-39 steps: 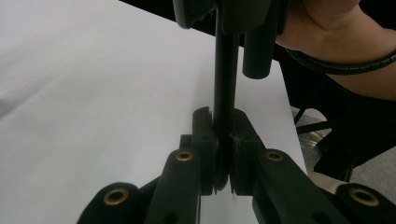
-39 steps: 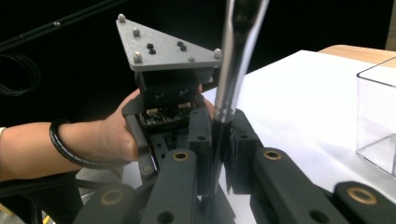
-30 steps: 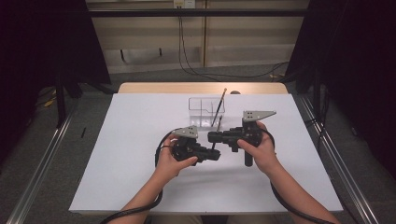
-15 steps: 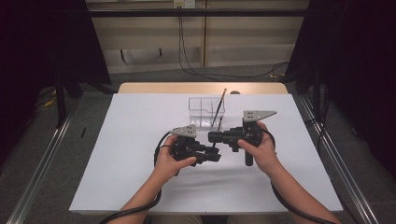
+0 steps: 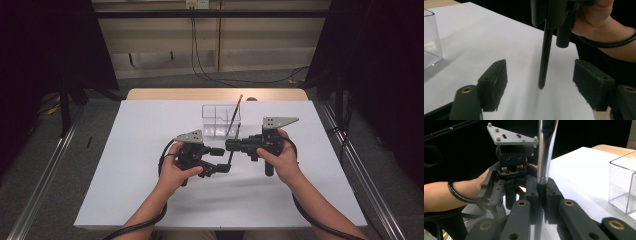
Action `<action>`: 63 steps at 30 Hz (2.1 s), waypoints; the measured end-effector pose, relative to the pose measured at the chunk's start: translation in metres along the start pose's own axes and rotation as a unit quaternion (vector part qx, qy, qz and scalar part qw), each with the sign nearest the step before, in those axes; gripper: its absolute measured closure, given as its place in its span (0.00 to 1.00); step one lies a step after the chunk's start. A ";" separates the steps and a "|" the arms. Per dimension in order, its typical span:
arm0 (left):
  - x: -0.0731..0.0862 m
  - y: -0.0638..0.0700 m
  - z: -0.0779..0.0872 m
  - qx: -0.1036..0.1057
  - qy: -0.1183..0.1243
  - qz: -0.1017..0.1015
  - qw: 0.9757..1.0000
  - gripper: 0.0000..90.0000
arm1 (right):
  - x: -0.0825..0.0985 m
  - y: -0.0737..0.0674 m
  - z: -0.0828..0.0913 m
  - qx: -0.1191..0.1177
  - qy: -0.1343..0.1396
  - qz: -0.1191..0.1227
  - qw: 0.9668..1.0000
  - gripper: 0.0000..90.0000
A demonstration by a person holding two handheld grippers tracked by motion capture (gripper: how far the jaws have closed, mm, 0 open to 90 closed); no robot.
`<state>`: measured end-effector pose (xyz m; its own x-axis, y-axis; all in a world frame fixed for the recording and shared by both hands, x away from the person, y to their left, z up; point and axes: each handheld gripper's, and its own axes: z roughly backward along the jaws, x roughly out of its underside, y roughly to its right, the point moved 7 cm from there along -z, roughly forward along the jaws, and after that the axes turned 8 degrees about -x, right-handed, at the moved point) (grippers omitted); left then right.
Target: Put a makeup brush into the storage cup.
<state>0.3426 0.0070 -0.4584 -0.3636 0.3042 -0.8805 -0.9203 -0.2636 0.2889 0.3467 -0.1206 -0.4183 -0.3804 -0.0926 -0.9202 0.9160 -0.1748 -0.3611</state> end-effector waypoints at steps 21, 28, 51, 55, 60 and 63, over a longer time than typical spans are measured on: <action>-0.002 -0.011 0.026 -0.046 0.016 -0.010 0.999 0.00 | 0.000 -0.002 0.002 0.008 -0.006 0.018 1.000 0.93; -0.001 -0.014 0.037 -0.061 0.011 -0.017 0.998 0.00 | 0.000 -0.004 0.002 0.010 -0.009 0.027 1.000 0.94; 0.000 -0.012 0.059 -0.080 0.010 -0.027 0.996 0.00 | 0.002 -0.004 0.012 0.017 -0.008 0.035 0.999 0.94; 0.001 -0.013 0.063 -0.085 0.008 -0.026 0.996 0.00 | 0.002 -0.005 0.013 0.016 -0.007 0.037 0.999 0.94; 0.002 -0.014 0.066 -0.087 0.007 -0.026 0.996 0.00 | 0.003 -0.005 0.014 0.016 -0.010 0.040 0.999 0.94; 0.003 -0.014 0.068 -0.088 0.009 -0.024 0.996 0.00 | 0.002 -0.006 0.014 0.015 -0.009 0.040 0.999 0.94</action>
<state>0.3448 0.0736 -0.4397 -0.3163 0.3048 -0.8984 -0.8964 -0.4060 0.1779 0.3384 -0.1335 -0.4160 -0.3091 -0.1242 -0.9429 0.9391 -0.1962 -0.2820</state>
